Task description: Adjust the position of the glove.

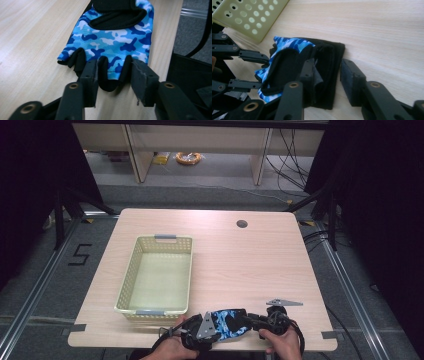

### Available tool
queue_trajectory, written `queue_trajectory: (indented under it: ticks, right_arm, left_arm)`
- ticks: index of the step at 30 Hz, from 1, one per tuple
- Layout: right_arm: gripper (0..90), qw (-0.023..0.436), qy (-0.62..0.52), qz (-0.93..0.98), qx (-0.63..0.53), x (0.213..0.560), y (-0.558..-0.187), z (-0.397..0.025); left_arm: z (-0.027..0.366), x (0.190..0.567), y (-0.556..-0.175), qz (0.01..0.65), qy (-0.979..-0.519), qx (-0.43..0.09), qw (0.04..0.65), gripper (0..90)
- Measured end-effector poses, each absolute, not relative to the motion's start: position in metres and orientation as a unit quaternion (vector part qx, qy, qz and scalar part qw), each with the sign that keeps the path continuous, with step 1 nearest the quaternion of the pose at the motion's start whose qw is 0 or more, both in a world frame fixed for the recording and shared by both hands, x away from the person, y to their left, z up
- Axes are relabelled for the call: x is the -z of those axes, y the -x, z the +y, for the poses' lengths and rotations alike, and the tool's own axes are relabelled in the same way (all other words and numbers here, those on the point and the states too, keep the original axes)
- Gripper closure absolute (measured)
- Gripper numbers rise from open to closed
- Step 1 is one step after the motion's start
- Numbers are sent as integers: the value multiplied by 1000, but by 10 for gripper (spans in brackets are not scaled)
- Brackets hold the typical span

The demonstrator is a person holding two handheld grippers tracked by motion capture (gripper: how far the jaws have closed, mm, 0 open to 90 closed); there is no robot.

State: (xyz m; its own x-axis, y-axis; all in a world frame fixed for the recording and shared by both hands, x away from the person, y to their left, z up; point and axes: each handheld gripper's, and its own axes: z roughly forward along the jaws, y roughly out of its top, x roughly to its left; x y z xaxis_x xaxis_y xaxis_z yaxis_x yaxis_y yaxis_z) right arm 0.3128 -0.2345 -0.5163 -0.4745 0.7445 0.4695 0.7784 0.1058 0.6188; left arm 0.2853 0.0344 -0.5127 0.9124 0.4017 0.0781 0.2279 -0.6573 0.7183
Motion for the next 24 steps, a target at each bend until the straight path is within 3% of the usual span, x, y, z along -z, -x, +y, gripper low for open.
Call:
queue_trajectory:
  ticks: [7, 9, 13, 24]
  right_arm:
    - [814, 25, 507, -743, 437, 519, -311, -235]
    - [852, 28, 507, -738, 444, 519, -310, -238]
    - [858, 9, 506, -744, 437, 518, -308, -236]
    - [860, 16, 511, -734, 448, 509, -301, -236]
  left_arm:
    - [35, 514, -285, 165, -902, -119, 381, 747]
    - [35, 517, -283, 190, -890, -119, 397, 782]
    - [35, 516, -282, 189, -892, -129, 391, 807]
    - [36, 513, -282, 191, -887, -128, 401, 845]
